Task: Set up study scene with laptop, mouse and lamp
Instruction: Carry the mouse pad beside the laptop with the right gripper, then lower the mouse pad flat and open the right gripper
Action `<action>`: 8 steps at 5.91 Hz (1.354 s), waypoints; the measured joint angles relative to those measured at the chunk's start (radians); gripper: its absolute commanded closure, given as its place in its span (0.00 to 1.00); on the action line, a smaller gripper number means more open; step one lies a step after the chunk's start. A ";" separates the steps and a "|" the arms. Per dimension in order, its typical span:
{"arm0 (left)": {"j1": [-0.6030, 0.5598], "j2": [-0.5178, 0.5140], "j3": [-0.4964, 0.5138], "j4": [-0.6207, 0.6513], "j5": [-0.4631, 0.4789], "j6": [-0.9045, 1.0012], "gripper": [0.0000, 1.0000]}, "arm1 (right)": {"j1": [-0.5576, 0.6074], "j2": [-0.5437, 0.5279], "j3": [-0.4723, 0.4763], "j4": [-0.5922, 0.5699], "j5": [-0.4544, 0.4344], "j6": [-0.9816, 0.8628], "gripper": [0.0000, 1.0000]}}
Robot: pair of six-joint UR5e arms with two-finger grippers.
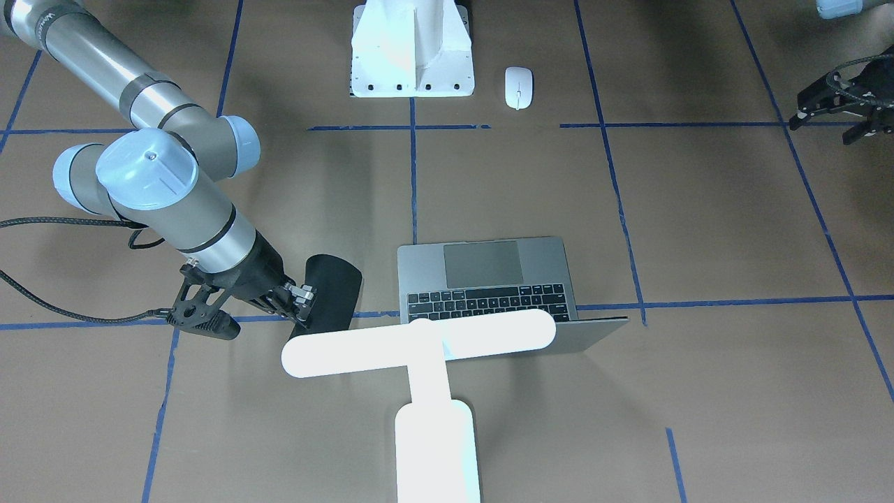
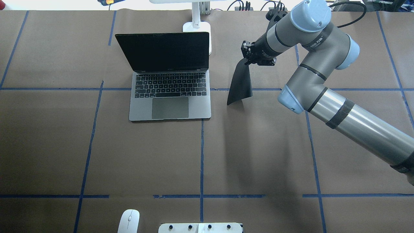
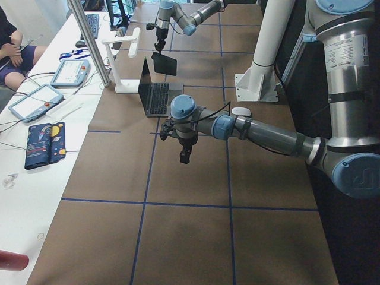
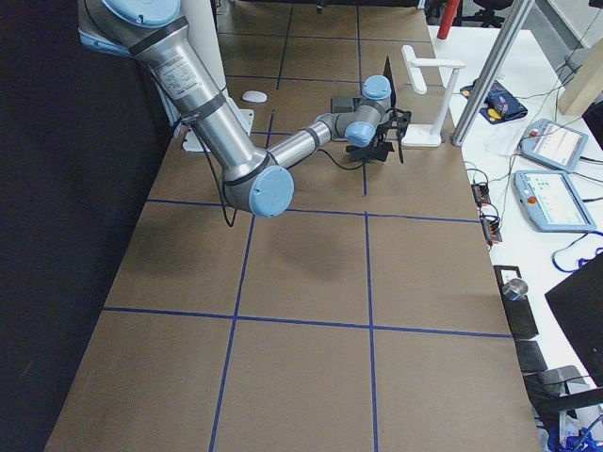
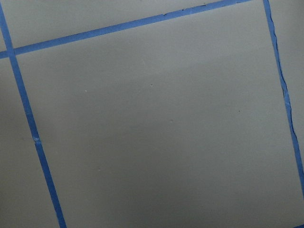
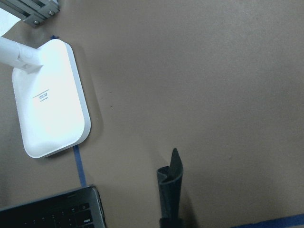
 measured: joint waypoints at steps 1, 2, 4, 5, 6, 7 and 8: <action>0.000 0.000 -0.001 0.000 -0.004 0.000 0.00 | -0.011 -0.015 -0.012 -0.001 -0.005 -0.005 1.00; 0.000 -0.001 -0.002 0.000 -0.005 0.000 0.00 | -0.028 -0.034 -0.018 -0.003 -0.021 -0.006 1.00; 0.000 0.000 -0.003 0.000 -0.005 -0.001 0.00 | -0.054 -0.059 -0.023 -0.011 -0.044 -0.006 1.00; 0.000 0.000 -0.003 0.000 -0.005 -0.001 0.00 | -0.049 -0.065 -0.023 -0.012 -0.043 -0.007 1.00; 0.000 0.001 -0.006 0.000 -0.005 -0.001 0.00 | -0.041 -0.074 -0.020 -0.012 -0.040 -0.007 0.67; 0.000 0.002 -0.009 0.000 -0.005 -0.002 0.00 | -0.038 -0.080 -0.017 -0.012 -0.039 -0.007 0.01; 0.000 0.002 -0.010 0.000 -0.005 -0.002 0.00 | -0.038 -0.081 -0.017 -0.013 -0.038 -0.006 0.00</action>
